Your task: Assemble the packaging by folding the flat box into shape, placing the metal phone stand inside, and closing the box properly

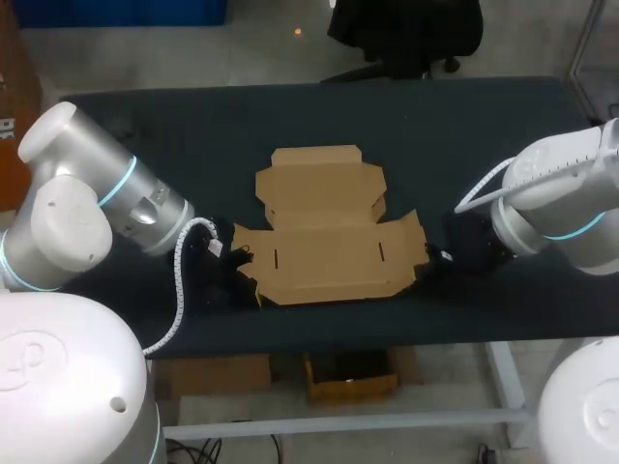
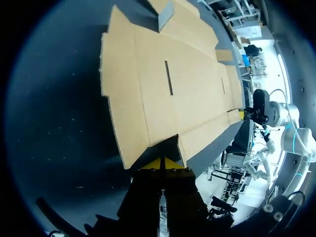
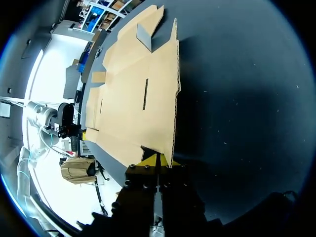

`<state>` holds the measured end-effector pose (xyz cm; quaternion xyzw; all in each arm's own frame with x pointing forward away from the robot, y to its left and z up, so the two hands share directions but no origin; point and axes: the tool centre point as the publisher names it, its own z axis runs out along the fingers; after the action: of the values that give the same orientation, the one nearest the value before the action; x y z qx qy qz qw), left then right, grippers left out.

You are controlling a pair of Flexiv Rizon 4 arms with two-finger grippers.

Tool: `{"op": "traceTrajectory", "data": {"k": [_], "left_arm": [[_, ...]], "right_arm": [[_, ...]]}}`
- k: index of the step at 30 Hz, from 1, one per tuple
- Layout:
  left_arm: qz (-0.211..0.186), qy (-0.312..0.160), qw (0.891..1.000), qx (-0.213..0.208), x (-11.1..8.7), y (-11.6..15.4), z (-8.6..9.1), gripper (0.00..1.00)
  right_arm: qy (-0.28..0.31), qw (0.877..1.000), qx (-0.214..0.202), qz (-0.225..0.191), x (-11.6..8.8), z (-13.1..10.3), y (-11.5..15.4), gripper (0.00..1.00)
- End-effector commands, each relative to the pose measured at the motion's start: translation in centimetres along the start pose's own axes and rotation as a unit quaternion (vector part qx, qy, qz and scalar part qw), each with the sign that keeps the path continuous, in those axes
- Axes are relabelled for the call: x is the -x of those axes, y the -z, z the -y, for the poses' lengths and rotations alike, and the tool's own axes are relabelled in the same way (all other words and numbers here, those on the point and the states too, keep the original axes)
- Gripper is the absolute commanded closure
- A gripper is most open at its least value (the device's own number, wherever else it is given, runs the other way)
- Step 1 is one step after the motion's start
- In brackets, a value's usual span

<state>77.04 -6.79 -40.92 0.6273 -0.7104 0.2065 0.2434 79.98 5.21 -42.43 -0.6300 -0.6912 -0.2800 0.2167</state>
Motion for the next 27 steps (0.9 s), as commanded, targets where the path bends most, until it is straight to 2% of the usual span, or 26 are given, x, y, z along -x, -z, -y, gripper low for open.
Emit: {"op": "traceTrajectory", "data": {"k": [1, 8, 15, 27], "left_arm": [[0.006, 0.000, 1.000, 0.001, -0.3, -0.1, 0.1, 1.00], [0.015, -0.002, 1.000, 0.003, -0.4, -0.2, 0.2, 1.00], [0.025, -0.002, 1.000, 0.001, -0.4, -0.1, 0.3, 1.00], [0.042, 0.003, 0.999, -0.003, -0.4, 0.3, 0.4, 1.00]], "right_arm": [[0.001, 1.000, 0.000, -0.005, 0.0, 0.0, 0.1, 1.00], [0.000, 1.000, -0.001, -0.004, -0.3, -0.2, 0.1, 1.00], [-0.024, 0.999, -0.023, -0.004, -0.6, -0.9, -0.1, 1.00], [-0.033, 0.999, -0.036, -0.003, -1.0, -1.5, -0.1, 1.00]]}}
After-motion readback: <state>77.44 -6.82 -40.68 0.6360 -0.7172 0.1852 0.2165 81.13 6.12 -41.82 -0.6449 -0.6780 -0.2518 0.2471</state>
